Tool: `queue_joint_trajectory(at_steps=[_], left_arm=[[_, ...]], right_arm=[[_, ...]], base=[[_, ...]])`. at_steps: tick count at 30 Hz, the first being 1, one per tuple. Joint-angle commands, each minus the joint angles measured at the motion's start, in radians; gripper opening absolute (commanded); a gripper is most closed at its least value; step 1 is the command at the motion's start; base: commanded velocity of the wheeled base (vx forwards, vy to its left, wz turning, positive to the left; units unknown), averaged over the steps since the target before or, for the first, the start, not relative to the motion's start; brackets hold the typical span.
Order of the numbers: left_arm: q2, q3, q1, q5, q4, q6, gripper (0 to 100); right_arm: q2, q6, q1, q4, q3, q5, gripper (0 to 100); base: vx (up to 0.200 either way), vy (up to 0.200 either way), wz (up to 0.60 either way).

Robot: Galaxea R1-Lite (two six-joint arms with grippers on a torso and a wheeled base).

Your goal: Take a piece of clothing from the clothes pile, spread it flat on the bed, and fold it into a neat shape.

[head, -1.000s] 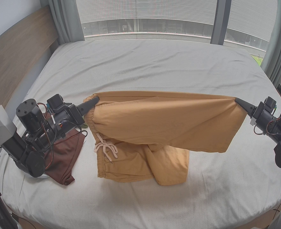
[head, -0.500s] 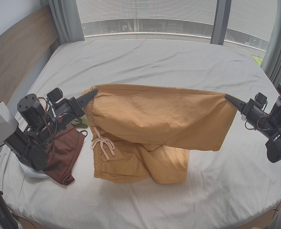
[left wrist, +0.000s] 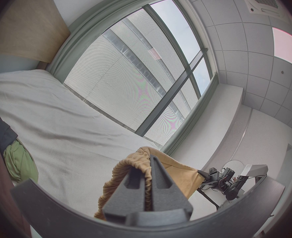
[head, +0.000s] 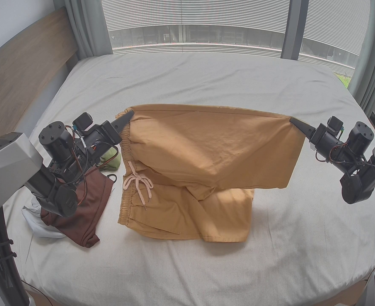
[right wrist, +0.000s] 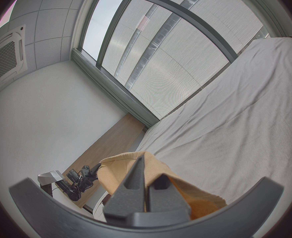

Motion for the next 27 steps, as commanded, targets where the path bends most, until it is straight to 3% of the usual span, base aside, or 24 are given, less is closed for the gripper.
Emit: queue_joint_trajectory(at_steps=[1, 5, 11, 27], left_arm=[[0.053, -0.037, 0.0, 0.004, 0.0, -0.007, 0], [0.076, -0.071, 0.001, 0.007, 0.0, -0.006, 0], [0.117, -0.157, 0.0, 0.075, 0.001, -0.016, 0], [0.232, -0.298, 0.026, 0.084, 0.001, -0.035, 0]], right_arm=[[0.078, 0.001, -0.001, 0.002, -0.07, 0.001, 0], [0.114, 0.003, -0.001, 0.001, -0.102, 0.001, 0], [0.183, 0.004, -0.002, 0.004, -0.196, 0.001, 0], [0.298, 0.004, 0.001, 0.119, -0.444, -0.008, 0]], base=[[0.0, 0.0, 0.0], [0.0, 0.0, 0.0], [0.0, 0.0, 0.0], [0.0, 0.0, 0.0]])
